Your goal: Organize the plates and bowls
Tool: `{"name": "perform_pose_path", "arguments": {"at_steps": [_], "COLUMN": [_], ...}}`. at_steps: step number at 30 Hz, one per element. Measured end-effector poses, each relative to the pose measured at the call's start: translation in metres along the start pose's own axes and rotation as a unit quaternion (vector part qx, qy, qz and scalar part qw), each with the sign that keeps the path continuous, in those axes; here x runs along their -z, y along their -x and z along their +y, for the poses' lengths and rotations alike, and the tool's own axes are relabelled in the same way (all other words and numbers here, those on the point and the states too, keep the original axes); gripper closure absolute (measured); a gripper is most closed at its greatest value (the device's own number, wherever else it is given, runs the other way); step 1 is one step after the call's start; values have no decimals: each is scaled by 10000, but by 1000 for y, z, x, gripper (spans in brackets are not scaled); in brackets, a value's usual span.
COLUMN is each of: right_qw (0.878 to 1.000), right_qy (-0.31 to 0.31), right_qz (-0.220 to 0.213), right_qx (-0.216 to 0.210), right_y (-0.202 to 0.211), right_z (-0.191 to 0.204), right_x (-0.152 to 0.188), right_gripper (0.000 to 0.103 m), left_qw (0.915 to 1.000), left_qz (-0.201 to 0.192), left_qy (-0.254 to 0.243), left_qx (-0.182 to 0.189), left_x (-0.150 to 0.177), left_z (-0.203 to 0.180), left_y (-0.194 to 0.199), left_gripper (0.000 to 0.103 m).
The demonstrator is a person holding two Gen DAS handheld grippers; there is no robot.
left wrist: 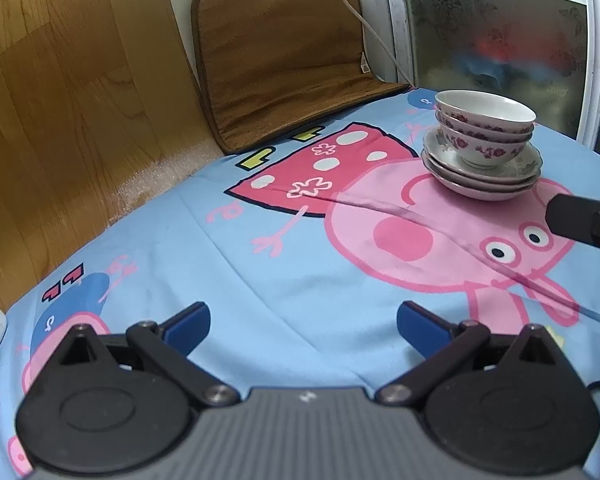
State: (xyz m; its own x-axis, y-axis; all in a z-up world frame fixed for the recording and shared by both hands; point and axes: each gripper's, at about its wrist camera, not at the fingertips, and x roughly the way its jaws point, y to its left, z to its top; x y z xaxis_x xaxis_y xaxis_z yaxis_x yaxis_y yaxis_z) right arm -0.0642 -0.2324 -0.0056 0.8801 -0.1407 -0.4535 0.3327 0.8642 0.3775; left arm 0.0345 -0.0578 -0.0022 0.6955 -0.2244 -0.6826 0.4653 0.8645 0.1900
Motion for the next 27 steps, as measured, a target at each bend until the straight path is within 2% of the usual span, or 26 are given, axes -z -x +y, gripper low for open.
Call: {"name": "perform_pose_path", "arguments": {"at_steps": [27], "right_qw": [10000], "right_qy": [55], "right_qz": [21], "right_qx": [-39], "right_y": [-5], "right_z": [3], "right_x": [0], "right_gripper": [4], "left_qw": [9987], "left_qz": [303], "left_qy": [182], "left_qx": [380], "left_x": [0], "left_z": [3], "left_y": [-7], "left_gripper": [0]}}
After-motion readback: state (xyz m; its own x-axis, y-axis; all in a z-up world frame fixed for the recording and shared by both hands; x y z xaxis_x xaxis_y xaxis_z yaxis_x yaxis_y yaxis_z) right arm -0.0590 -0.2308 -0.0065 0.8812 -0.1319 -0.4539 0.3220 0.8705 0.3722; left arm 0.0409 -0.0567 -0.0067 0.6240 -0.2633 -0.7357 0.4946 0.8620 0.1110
